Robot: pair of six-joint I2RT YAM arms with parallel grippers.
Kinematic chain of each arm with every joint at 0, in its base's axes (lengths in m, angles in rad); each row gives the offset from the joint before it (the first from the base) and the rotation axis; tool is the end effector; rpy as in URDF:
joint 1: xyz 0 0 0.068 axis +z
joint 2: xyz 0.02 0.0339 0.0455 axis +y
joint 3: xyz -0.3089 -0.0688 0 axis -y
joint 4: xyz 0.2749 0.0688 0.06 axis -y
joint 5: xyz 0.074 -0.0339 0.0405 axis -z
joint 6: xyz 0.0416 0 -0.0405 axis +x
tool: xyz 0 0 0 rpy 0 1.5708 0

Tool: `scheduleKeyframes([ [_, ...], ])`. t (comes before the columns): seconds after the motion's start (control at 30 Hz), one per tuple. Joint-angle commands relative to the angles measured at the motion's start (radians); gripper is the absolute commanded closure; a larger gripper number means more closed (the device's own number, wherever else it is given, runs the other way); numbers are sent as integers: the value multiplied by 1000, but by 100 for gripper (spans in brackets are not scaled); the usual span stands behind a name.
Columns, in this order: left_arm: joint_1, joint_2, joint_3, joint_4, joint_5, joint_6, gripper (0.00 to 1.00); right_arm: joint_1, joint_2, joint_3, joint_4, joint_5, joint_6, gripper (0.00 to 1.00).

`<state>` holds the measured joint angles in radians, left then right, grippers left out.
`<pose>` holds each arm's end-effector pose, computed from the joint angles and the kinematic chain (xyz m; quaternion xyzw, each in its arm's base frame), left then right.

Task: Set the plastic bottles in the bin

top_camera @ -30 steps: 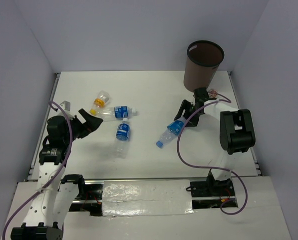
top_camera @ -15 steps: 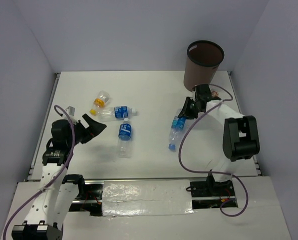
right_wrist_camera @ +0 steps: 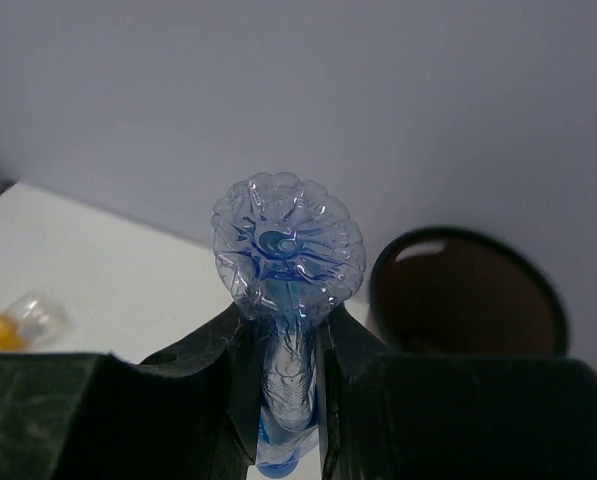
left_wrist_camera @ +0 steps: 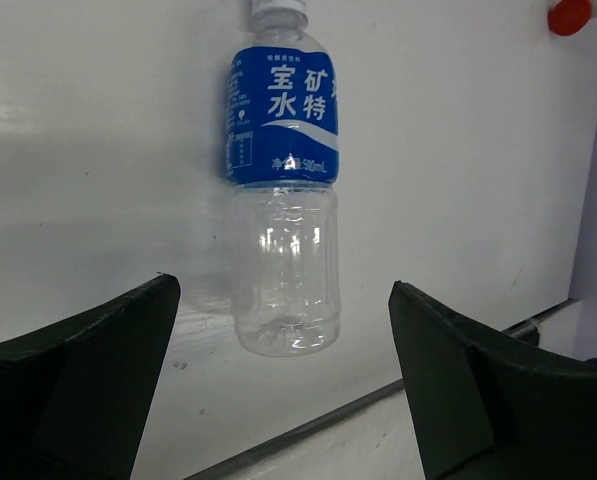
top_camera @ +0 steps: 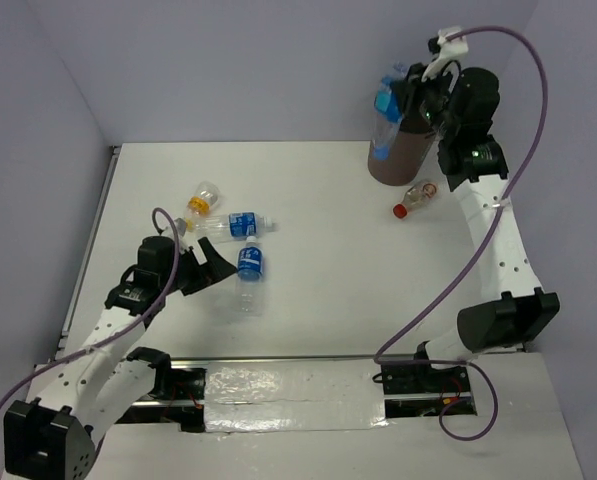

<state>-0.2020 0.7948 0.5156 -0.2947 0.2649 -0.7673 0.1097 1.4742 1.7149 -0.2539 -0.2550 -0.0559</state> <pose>0.1744 -0.0468 0.2539 -0.1822 0.8537 -0.3234 0.3653 0.3538 0.0495 0.5433 -0.1474 0.6962 0.1092 0.6940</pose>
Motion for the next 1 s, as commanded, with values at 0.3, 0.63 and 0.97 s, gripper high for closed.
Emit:
scheduleKeyframes([
  [0.3, -195, 110, 46, 34, -214, -26, 1, -51, 376, 317, 439, 396, -140, 78],
  [0.63, -296, 245, 109, 46, -308, -20, 4, -70, 471, 318, 454, 448, -179, 7],
  [0.97, -401, 506, 222, 52, -400, 14, 10, -76, 138, 76, 30, -243, -208, 0],
])
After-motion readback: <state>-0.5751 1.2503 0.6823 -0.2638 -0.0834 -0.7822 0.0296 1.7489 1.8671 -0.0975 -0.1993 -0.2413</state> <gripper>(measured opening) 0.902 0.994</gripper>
